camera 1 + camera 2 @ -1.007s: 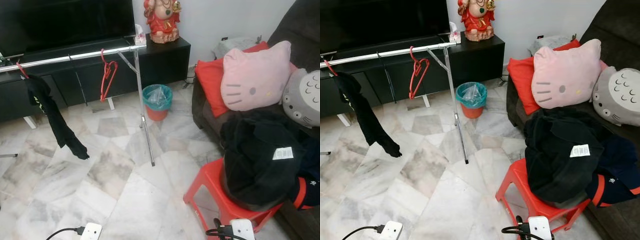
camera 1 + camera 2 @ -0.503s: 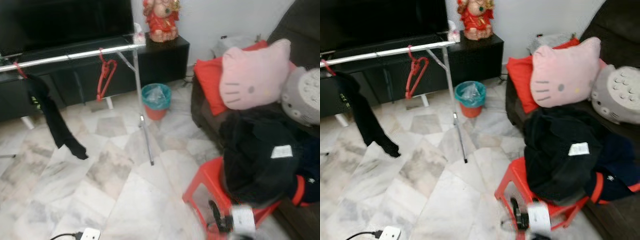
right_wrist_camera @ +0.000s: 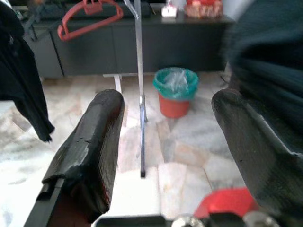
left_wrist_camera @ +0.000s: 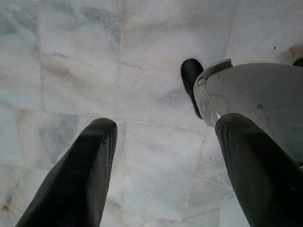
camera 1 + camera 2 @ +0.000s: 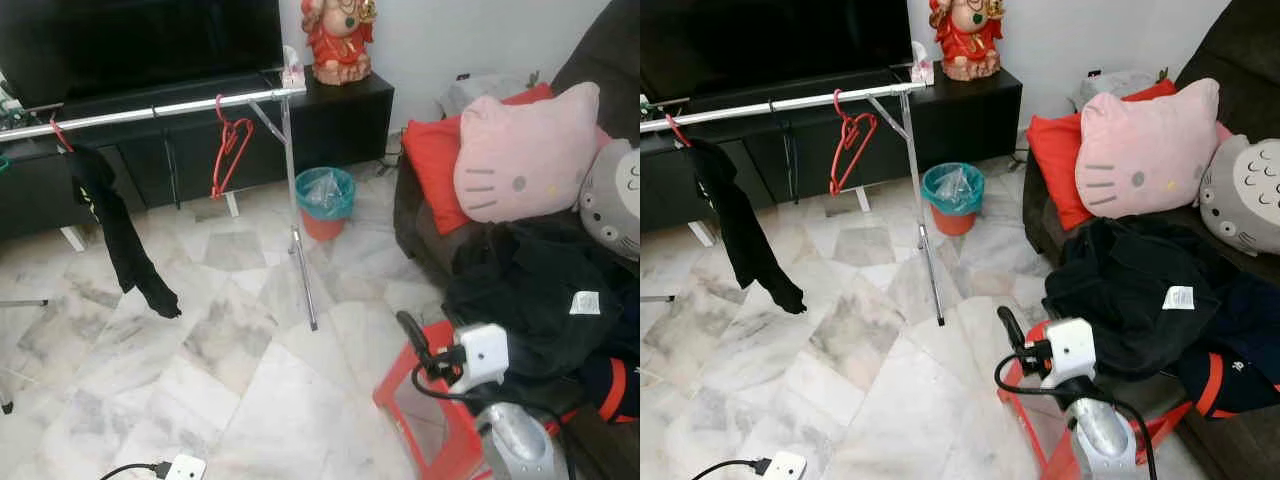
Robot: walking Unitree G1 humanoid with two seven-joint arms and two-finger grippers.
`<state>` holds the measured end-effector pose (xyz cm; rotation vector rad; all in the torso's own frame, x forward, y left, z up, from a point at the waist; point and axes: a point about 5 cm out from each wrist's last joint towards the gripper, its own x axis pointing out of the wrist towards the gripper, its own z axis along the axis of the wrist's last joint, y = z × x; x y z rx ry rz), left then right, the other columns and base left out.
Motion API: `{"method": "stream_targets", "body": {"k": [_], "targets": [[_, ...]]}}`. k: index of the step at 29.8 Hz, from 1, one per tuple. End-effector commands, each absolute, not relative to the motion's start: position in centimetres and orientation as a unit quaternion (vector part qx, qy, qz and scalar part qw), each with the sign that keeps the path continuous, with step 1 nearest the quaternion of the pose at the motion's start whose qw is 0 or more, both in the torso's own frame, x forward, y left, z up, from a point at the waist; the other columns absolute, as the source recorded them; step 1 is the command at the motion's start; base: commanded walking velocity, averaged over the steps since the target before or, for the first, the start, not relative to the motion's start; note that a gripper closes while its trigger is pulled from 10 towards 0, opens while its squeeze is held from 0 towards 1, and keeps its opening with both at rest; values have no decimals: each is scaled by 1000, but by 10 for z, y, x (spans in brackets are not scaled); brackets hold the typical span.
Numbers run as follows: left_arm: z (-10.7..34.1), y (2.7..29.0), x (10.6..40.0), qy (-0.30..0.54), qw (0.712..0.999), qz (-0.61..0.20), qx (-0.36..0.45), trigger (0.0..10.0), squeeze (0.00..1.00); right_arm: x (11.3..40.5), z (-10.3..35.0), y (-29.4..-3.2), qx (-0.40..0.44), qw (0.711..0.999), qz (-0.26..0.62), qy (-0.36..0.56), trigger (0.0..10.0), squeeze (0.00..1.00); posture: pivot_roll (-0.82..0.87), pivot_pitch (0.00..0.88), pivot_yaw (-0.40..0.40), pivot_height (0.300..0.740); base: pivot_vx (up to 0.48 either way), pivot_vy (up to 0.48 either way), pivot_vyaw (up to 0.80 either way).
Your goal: Hang hanger
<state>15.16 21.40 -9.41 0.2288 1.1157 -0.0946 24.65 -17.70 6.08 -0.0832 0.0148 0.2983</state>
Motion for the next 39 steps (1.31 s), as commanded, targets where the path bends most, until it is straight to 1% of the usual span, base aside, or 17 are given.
{"method": "stream_targets", "body": {"k": [1,5,8,9,10,13,17,20,24,25,28,29,30,31,35,37,39], "targets": [[-95,218,148,535,836,-41,110,10000,0,244,61,-175,-27,989,147,16,10000,0,-83,0,64,740,0,0,0],[-95,217,148,536,836,-42,112,10000,0,237,59,-175,-8,989,143,23,10000,0,-80,0,64,740,0,0,0],[-95,218,147,537,835,-43,114,10000,0,228,62,-172,1,986,163,32,10000,0,-88,0,63,740,0,0,0],[-95,218,147,538,834,-43,115,10000,0,219,63,-172,2,983,176,45,10000,0,-92,0,64,740,0,0,0],[-95,218,147,538,834,-43,115,10000,0,219,63,-172,2,983,176,45,10000,0,-92,0,64,740,0,0,0],[-96,218,146,540,833,-45,117,10000,0,197,67,-167,3,973,221,63,10000,0,-97,0,65,740,0,0,0],[-96,217,146,540,832,-48,120,10000,0,193,77,-165,16,971,234,51,10000,0,-102,0,67,740,0,0,0],[-95,217,148,538,832,-49,123,10000,0,200,94,-160,5,971,238,20,10000,0,-105,0,69,740,0,0,0],[-95,217,149,536,834,-49,123,10000,0,215,114,-162,-14,979,200,-24,10000,0,-99,0,71,740,0,0,0],[-95,217,149,536,834,-48,123,10000,0,224,124,-169,-33,986,160,-45,10000,0,-100,0,73,740,0,0,0],[-95,217,149,535,834,-48,124,10000,0,236,133,-184,-64,991,106,-55,10000,0,-101,0,73,740,0,0,0],[-95,217,149,535,834,-48,124,10000,0,236,133,-184,-64,991,106,-55,10000,0,-101,0,73,740,0,0,0],[-95,217,149,535,834,-48,123,10000,0,239,135,-191,-73,992,82,-56,10000,0,-101,0,72,740,0,0,0],[-95,217,149,536,834,-47,123,10000,0,245,138,-206,-117,991,33,-48,10000,0,-99,0,72,740,0,0,0],[-95,218,148,537,834,-45,121,10000,0,250,137,-230,-196,980,-37,-16,10000,0,-101,0,73,740,0,0,0],[-95,218,147,538,833,-45,120,10000,0,250,140,-243,-217,974,-68,-6,10000,0,-101,0,73,740,0,0,0],[-95,218,146,539,833,-46,120,10000,0,250,142,-248,-216,973,-76,-7,10000,0,-105,0,74,740,0,0,0]]}}
